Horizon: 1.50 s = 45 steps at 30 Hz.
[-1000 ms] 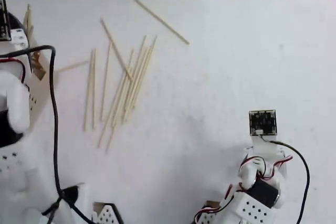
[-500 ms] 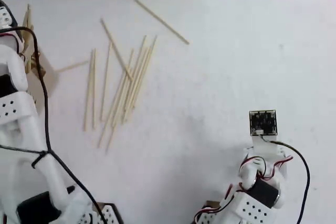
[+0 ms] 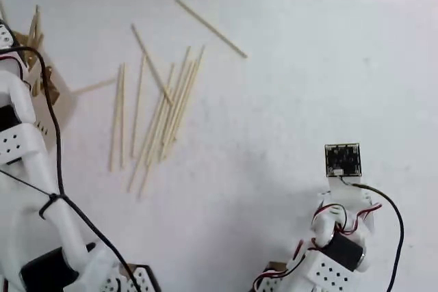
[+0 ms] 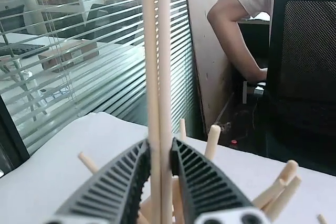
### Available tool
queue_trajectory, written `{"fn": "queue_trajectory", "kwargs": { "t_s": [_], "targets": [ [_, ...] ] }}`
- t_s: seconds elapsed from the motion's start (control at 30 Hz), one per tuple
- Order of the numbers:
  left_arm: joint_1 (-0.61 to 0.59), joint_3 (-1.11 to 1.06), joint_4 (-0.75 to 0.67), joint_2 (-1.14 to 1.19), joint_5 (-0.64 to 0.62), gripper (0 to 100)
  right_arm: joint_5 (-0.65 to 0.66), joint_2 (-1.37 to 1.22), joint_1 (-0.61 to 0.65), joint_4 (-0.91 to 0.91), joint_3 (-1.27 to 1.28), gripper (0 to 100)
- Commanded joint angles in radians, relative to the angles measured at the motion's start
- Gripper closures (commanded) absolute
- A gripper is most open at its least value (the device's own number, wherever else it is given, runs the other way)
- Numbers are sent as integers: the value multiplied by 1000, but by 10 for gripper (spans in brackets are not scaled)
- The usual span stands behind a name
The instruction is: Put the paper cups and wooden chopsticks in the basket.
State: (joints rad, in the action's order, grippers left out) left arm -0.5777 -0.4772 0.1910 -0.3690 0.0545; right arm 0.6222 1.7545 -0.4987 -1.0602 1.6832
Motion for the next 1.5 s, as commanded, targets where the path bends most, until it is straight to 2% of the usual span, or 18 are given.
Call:
{"fn": "queue_trajectory", "kwargs": {
  "t_s": [0.0, 0.2, 0.43, 0.63, 0.93, 1.07, 1.2, 1.27, 1.3, 1.4, 1.47],
  "targets": [
    [-10, -23, -98, -4, 5, 976, -2, 1, -8, 2, 9, 954],
    [-24, -74, -190, -2, 6, 976, -2, -1, -8, 2, 9, 954],
    [-54, -118, -190, -4, 5, 972, -2, -1, -8, 2, 9, 954],
    [-50, -147, -203, -4, 5, 860, -2, -1, -8, 2, 9, 954],
    [-48, -126, -190, -31, 5, 906, -2, -1, -8, 2, 9, 954],
    [-48, -103, -34, -170, 3, 906, -2, -1, -8, 2, 9, 954],
    [-47, -66, 203, -389, 3, 906, -2, -1, -7, 2, 9, 954],
    [-31, -41, 302, -487, 8, 939, -2, -1, -7, 2, 9, 954],
    [-21, -35, 334, -524, 29, 978, -2, -1, -7, 2, 9, 954],
    [50, -23, 443, -579, 109, 968, -2, -1, -7, 2, 9, 954],
    [110, -15, 580, -584, 149, 965, -2, -1, -7, 2, 9, 954]
  ]
}}
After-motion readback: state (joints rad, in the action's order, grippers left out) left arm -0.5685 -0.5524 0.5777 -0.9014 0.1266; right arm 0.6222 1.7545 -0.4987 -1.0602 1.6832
